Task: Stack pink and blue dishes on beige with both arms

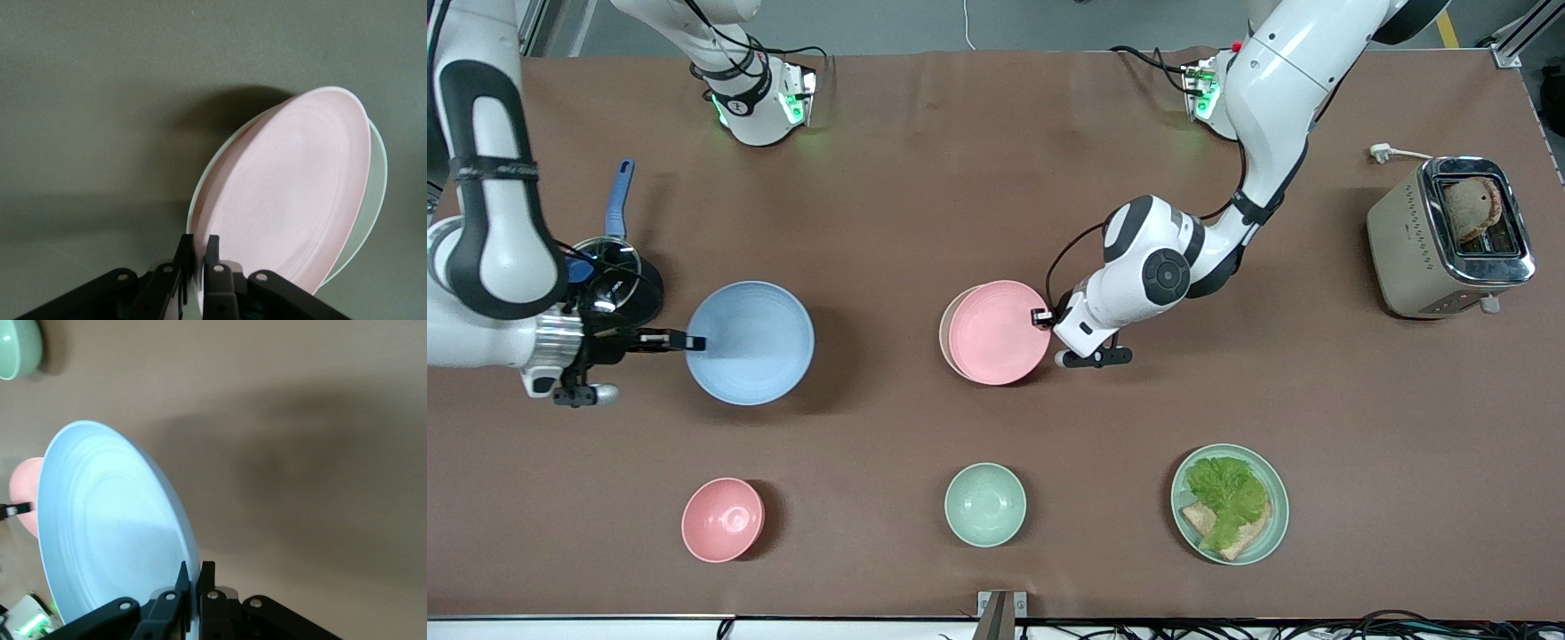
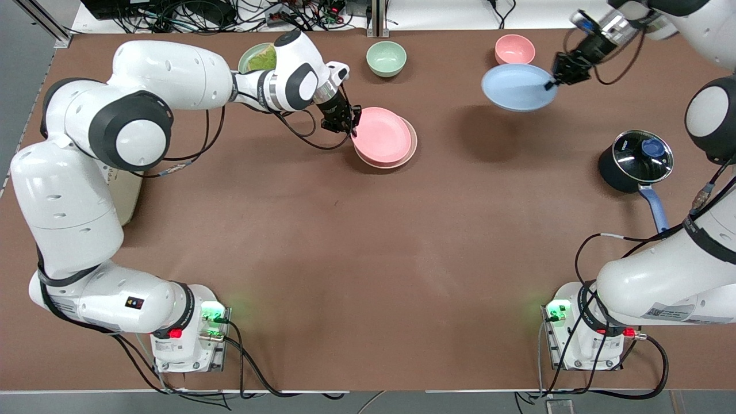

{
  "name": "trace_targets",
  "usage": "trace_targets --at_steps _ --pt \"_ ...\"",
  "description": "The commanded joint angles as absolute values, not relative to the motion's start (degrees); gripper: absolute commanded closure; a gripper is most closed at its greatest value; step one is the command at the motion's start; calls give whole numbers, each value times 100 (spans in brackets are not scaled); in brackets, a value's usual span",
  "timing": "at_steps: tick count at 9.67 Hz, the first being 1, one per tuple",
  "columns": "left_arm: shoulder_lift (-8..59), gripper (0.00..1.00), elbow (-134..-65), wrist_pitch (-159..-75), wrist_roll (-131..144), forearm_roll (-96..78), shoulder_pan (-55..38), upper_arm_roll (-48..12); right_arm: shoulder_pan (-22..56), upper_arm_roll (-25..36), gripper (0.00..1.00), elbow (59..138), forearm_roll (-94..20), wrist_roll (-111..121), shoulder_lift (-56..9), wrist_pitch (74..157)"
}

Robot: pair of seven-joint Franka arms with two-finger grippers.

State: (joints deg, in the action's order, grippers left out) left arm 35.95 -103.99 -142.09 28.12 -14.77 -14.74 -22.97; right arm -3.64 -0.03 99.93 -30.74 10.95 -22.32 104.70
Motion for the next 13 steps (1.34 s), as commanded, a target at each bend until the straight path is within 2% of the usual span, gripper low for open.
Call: trace_targets --at_steps 1,2,5,6,7,10,12,13 --pt "3386 0 -10424 -14204 2874 -1144 -1364 -2224 -334 -664 99 10063 -3120 40 -2127 10948" --pt "3079 0 -10206 -13698 2848 -916 -1040 -2224 -325 -990 99 10098 -3103 -426 -2127 11247" --pt "2734 0 -8470 -11118 2821 224 -563 -2215 -10 -1868 99 10396 -3103 -1578 -2188 12501" --pt "2594 0 -8159 -10692 2795 803 -336 -2267 17 -2203 99 10624 -3103 -1756 -2223 13003" --pt "2245 0 -8156 -10514 2795 1009 -195 -2268 35 -2432 99 10887 -3103 -1784 -2258 13417" --pt "1260 0 -8147 -9986 2446 1055 218 -2232 167 -3022 99 11828 -3111 -1793 -2679 15410" --pt "724 0 -8156 -9363 1412 941 613 -2224 202 -3146 99 11944 -3111 -1784 -2786 15706" --pt "495 0 -8261 -9247 1006 766 633 -2032 220 -3146 99 11988 -3111 -1784 -2804 15750"
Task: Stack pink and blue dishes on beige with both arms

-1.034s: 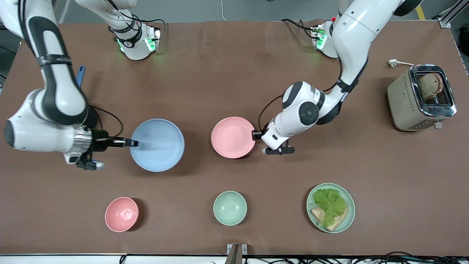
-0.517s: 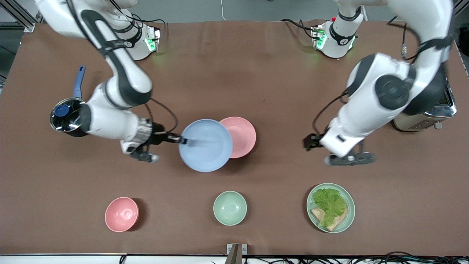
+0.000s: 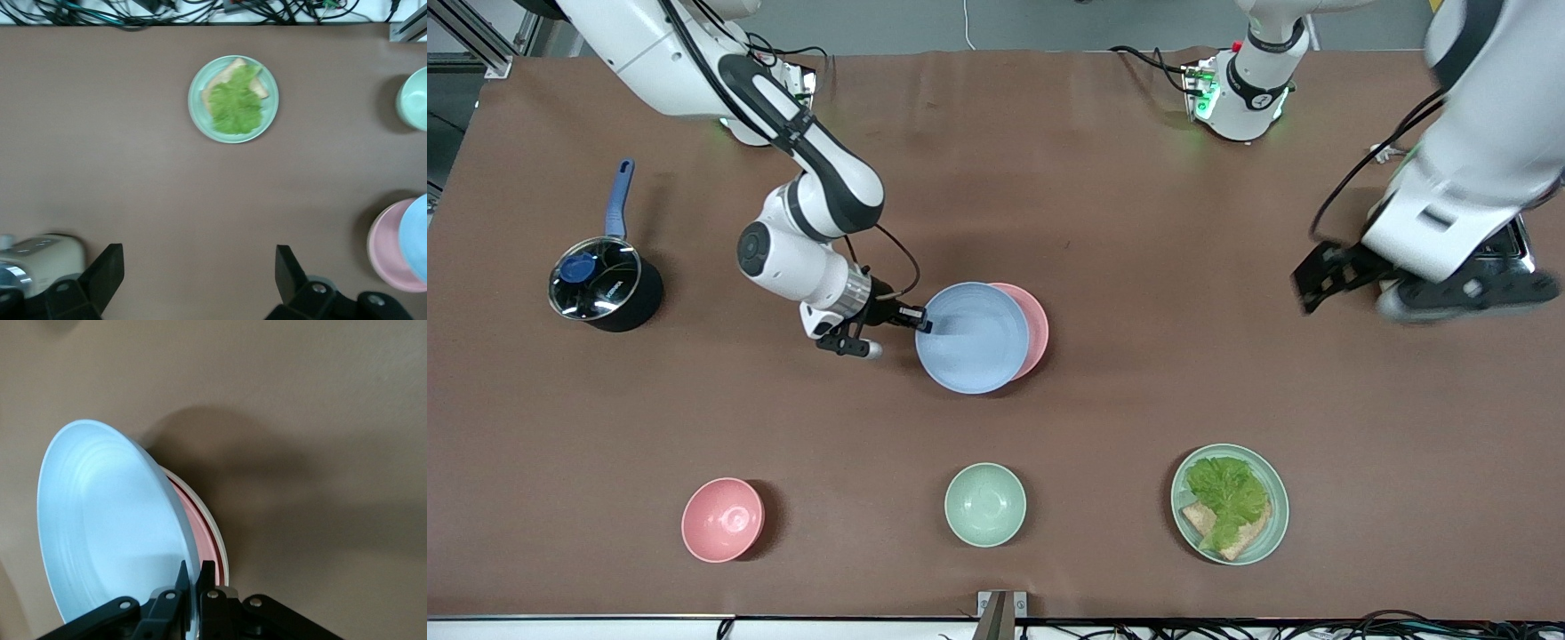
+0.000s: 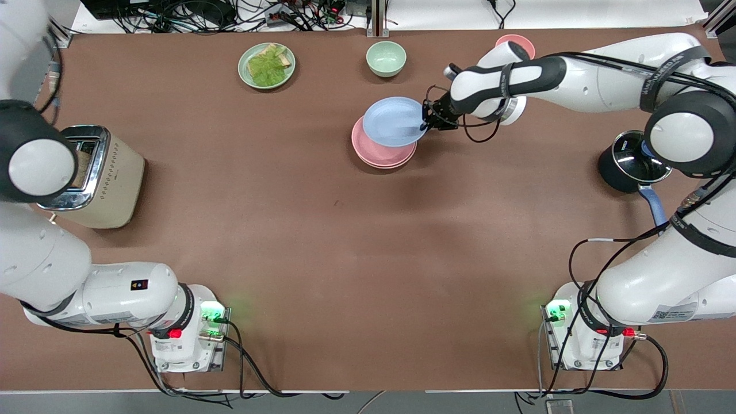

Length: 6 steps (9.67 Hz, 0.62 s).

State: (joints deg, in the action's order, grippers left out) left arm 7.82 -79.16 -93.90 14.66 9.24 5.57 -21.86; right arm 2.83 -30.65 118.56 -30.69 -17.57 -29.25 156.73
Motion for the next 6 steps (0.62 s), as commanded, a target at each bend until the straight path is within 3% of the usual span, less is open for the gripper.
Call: trace_targets --at_steps 1,3,6 --pt "118 0 -8601 -9159 663 582 537 -1674 228 -3155 98 12049 -3111 -1793 -2899 15933" --pt "-306 0 -9008 -8739 229 188 20 -751 290 -3304 98 12146 -3120 -1793 -2962 16189" --pt "-413 0 -8983 -8412 343 -70 53 -659 351 -3313 95 12146 -3120 -1793 -3050 16216"
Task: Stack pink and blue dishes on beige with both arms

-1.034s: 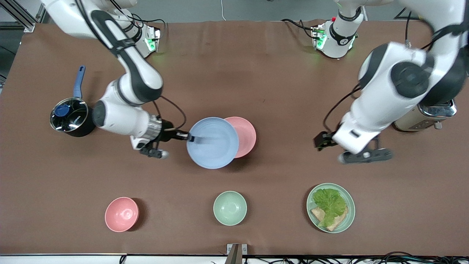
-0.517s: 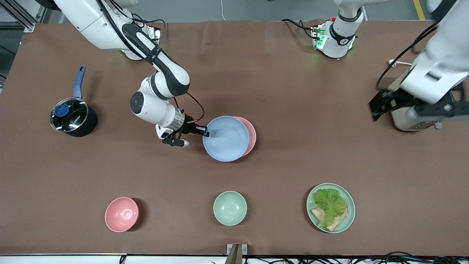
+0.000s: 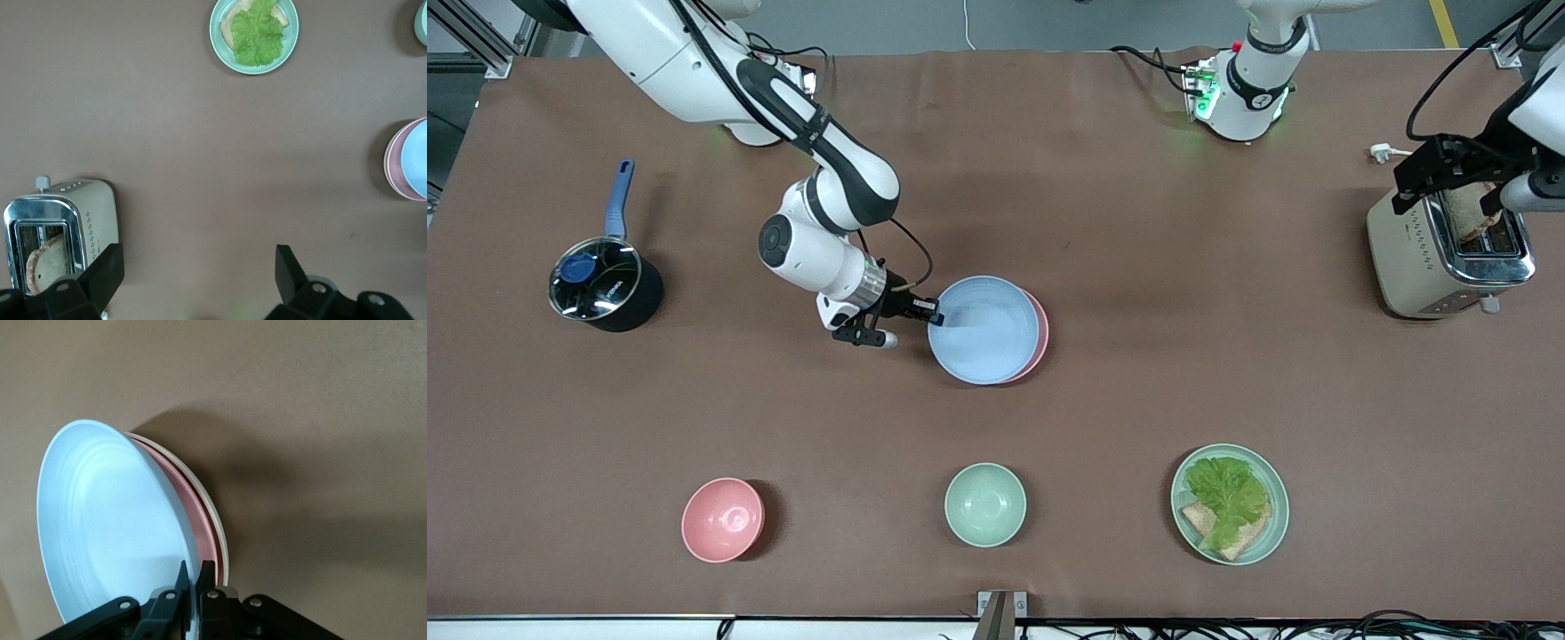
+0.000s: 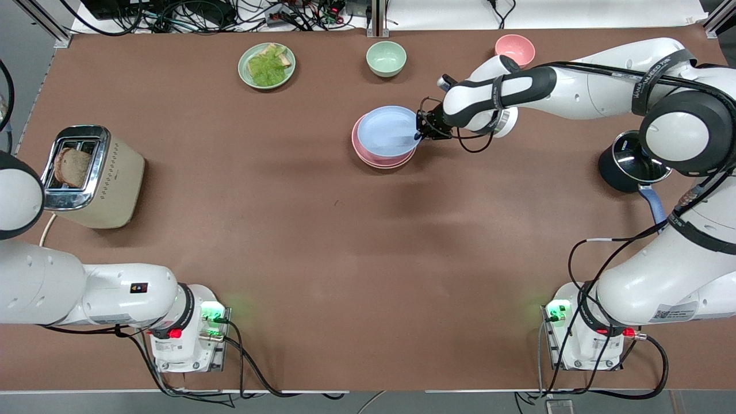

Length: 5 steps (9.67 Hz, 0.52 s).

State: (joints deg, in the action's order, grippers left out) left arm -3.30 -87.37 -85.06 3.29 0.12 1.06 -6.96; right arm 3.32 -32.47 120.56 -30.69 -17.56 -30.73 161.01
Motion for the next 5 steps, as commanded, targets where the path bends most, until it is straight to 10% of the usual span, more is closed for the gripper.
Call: trace_targets --at_steps 1,2,3,5 --pt "-404 0 -8956 -8411 343 -70 53 -659 343 -3313 82 12146 -3120 -1793 -3050 16181" --pt "-404 0 -8956 -8411 343 -62 53 -677 317 -3313 30 12138 -3120 -1784 -3050 16172" --pt "-404 0 -8956 -8402 343 -70 53 -694 299 -3305 0 12138 -3120 -1749 -2989 16172" --pt "-413 0 -8956 -8385 360 -62 44 -703 150 -3252 0 12094 -3094 -1705 -2587 16111"
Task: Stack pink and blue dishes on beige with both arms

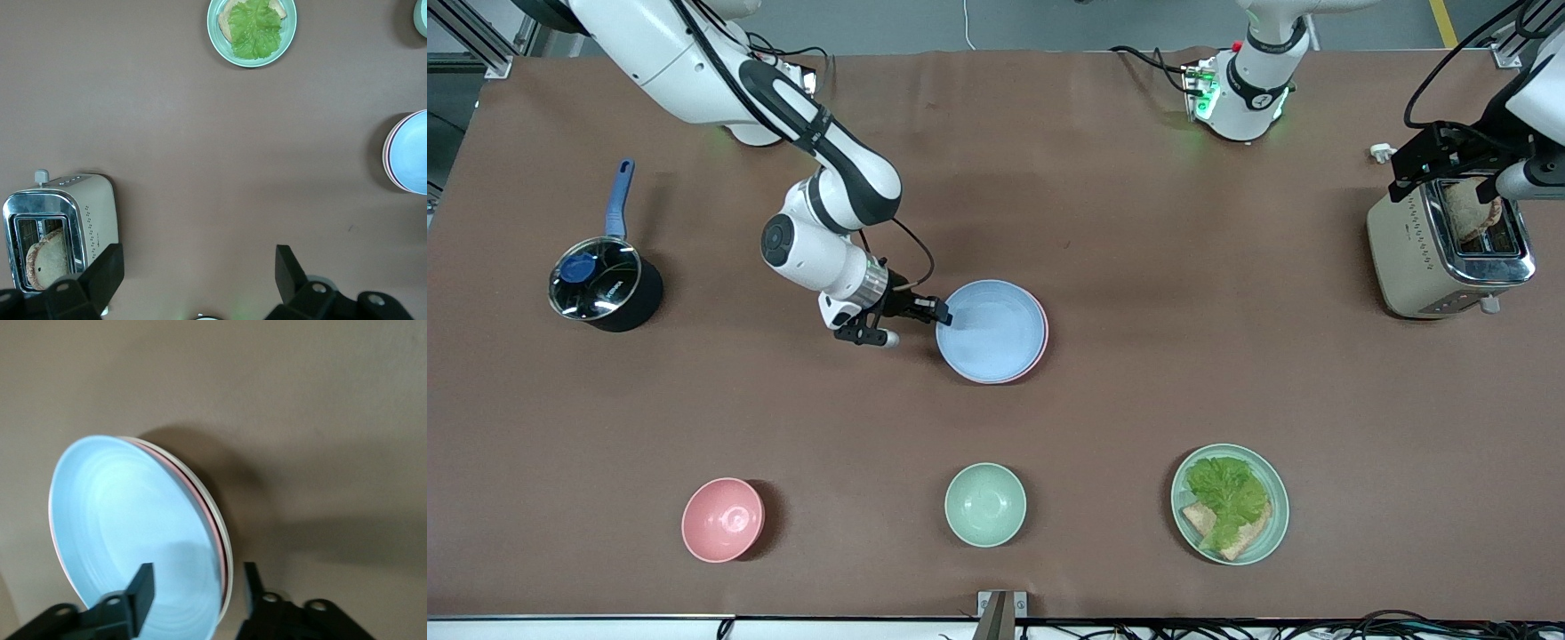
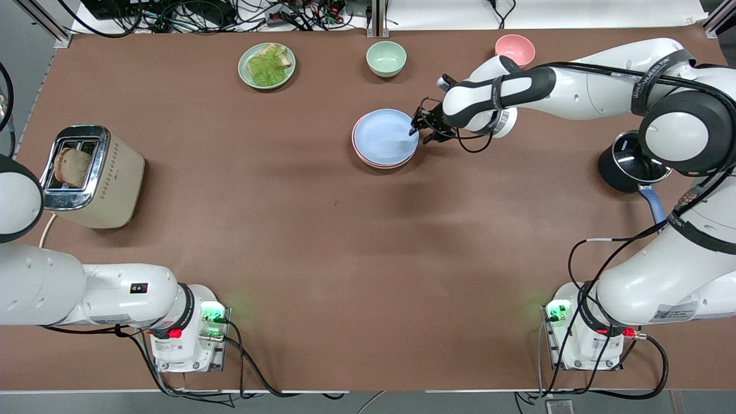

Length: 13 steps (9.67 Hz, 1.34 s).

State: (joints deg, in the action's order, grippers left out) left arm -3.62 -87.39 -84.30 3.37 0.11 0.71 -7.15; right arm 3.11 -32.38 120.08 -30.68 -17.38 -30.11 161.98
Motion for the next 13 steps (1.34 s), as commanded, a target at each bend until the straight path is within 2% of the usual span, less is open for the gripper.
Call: trace_targets --at_steps 1,3,4,9,11,12,13 --pt "-404 0 -8956 -8385 352 -70 35 -712 -33 -3174 0 12085 -3068 -1705 -2332 15919" --pt "-404 0 -8982 -8245 526 -88 17 -790 -97 -2640 0 12120 -2770 -1696 -1795 15759" --pt "-404 0 -8982 -8218 632 -79 18 -808 -123 -2263 0 12077 -2342 -1696 -1584 15402" --pt "-387 0 -8956 -8200 388 -44 61 -791 -519 -1084 0 11121 -30 -1757 -626 12899" --pt "-396 0 -8956 -8078 256 -44 96 -738 -449 -425 0 10829 35 -1671 -222 12465" --pt "-404 0 -8947 -8025 124 -44 253 -747 -440 -196 0 10602 79 -1539 24 11984" --pt "-413 0 -8947 -8016 -34 -44 324 -747 -439 -37 0 10217 79 -1312 157 10927"
